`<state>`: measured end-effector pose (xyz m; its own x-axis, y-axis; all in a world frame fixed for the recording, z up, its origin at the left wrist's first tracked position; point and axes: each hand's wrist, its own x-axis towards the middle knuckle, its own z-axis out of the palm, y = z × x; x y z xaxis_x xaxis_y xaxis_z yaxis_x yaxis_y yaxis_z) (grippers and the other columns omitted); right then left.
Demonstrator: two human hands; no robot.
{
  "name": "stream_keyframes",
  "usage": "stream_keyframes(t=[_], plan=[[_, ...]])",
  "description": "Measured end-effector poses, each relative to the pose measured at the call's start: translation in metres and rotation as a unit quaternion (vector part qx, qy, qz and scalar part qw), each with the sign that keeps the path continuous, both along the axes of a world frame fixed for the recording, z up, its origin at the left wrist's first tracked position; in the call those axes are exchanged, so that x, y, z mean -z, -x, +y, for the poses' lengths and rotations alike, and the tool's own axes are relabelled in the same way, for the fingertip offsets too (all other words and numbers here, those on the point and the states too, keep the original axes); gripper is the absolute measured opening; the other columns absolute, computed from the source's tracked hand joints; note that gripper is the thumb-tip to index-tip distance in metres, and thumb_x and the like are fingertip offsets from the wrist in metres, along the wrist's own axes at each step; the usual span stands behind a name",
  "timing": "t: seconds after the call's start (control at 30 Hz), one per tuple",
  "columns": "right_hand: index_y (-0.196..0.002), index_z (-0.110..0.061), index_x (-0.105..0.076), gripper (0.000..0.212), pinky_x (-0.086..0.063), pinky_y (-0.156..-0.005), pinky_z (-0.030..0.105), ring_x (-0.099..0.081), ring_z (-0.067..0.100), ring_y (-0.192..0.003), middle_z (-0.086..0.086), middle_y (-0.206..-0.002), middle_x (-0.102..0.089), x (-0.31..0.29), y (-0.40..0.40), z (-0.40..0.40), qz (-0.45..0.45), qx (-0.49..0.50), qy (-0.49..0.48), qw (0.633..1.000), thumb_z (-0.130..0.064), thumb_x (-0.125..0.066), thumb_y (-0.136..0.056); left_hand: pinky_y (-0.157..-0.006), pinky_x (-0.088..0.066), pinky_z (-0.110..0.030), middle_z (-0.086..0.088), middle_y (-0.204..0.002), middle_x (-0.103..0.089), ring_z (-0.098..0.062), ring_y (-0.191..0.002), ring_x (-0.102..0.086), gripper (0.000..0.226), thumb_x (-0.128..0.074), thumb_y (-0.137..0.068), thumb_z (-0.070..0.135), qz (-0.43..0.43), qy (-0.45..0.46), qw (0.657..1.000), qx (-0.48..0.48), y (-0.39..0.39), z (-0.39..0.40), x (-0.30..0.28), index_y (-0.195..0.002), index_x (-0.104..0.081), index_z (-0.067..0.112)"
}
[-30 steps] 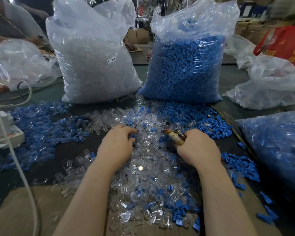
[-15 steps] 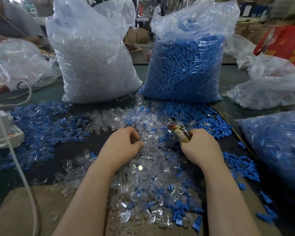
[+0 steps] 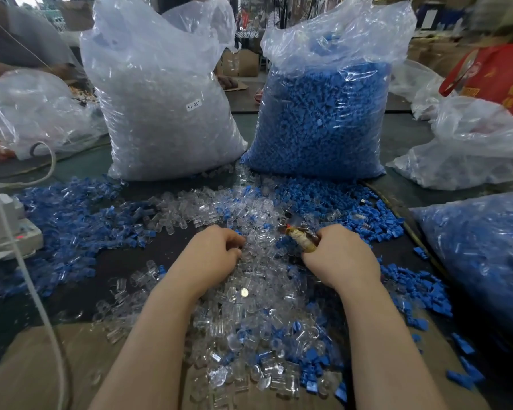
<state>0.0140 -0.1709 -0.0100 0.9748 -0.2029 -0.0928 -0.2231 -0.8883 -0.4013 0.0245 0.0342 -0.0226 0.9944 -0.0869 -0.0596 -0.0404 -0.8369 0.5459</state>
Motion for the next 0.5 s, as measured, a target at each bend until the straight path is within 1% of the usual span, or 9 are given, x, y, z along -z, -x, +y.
stream_keyframes(t=[0.07,0.13,0.2,0.23,0.3,0.43,0.5], plan=[[-0.073,-0.017,-0.052,0.020,-0.030,-0.048,0.025,-0.052,0.019,-0.061,0.003,-0.071,-0.056,-0.0012,0.0004,0.0044,0.002,0.011,0.004,1.000,-0.028,-0.067,-0.080,-0.061,-0.032,-0.005,0.011,-0.110,-0.068,0.007,-0.078,-0.053,0.023,-0.061,-0.095,0.021,0.004,0.009,1.000,-0.008,-0.0004,0.0010,-0.0001,-0.115,-0.070,0.028],[-0.073,-0.016,-0.050,0.022,-0.030,-0.047,0.025,-0.050,0.018,-0.060,0.002,-0.071,-0.055,-0.0017,0.0005,0.0073,0.006,0.019,0.010,1.000,-0.028,-0.067,-0.082,-0.062,-0.034,-0.006,0.017,-0.097,-0.066,0.009,-0.077,-0.053,0.016,-0.065,-0.093,0.024,0.005,0.020,1.000,-0.022,-0.0009,0.0023,0.0003,-0.105,-0.072,0.030],[-0.074,-0.017,-0.050,0.023,-0.029,-0.047,0.026,-0.049,0.018,-0.060,0.002,-0.072,-0.055,-0.0015,0.0009,0.0089,0.011,0.022,0.014,1.000,-0.030,-0.067,-0.084,-0.058,-0.034,-0.008,0.022,-0.086,-0.062,0.008,-0.075,-0.054,0.009,-0.067,-0.091,0.026,0.006,0.021,0.999,-0.035,-0.0004,0.0033,0.0001,-0.096,-0.071,0.033],[-0.074,-0.017,-0.049,0.024,-0.029,-0.047,0.026,-0.049,0.018,-0.060,0.002,-0.072,-0.055,-0.0008,0.0014,0.0092,0.011,0.021,0.017,1.000,-0.031,-0.066,-0.085,-0.057,-0.035,-0.009,0.021,-0.083,-0.062,0.007,-0.074,-0.055,0.006,-0.068,-0.091,0.028,0.005,0.017,0.999,-0.040,0.0001,0.0035,-0.0005,-0.092,-0.069,0.034],[-0.073,-0.018,-0.047,0.026,-0.028,-0.047,0.026,-0.047,0.018,-0.059,0.001,-0.072,-0.054,0.0002,0.0025,0.0091,0.000,0.021,0.023,1.000,-0.034,-0.064,-0.087,-0.056,-0.036,-0.012,0.018,-0.082,-0.062,0.004,-0.074,-0.056,0.007,-0.067,-0.091,0.030,-0.001,0.004,0.999,-0.041,0.0017,0.0030,-0.0012,-0.086,-0.065,0.034],[-0.074,-0.020,-0.044,0.028,-0.027,-0.047,0.027,-0.046,0.019,-0.060,0.000,-0.073,-0.053,-0.0007,0.0014,0.0053,-0.035,0.036,0.021,0.999,-0.038,-0.058,-0.090,-0.058,-0.040,-0.017,0.015,-0.083,-0.061,0.000,-0.074,-0.056,0.006,-0.066,-0.092,0.032,-0.013,-0.019,0.999,-0.029,0.0042,-0.0014,-0.0030,-0.089,-0.062,0.028],[-0.079,-0.020,-0.047,0.025,-0.030,-0.049,0.028,-0.048,0.020,-0.063,0.000,-0.076,-0.054,-0.0001,-0.0004,0.0042,-0.050,0.032,0.003,0.998,-0.039,-0.059,-0.090,-0.058,-0.041,-0.019,0.013,-0.082,-0.062,-0.002,-0.073,-0.057,0.009,-0.067,-0.091,0.031,-0.019,-0.019,0.999,-0.029,0.0054,-0.0034,-0.0041,-0.086,-0.061,0.028]])
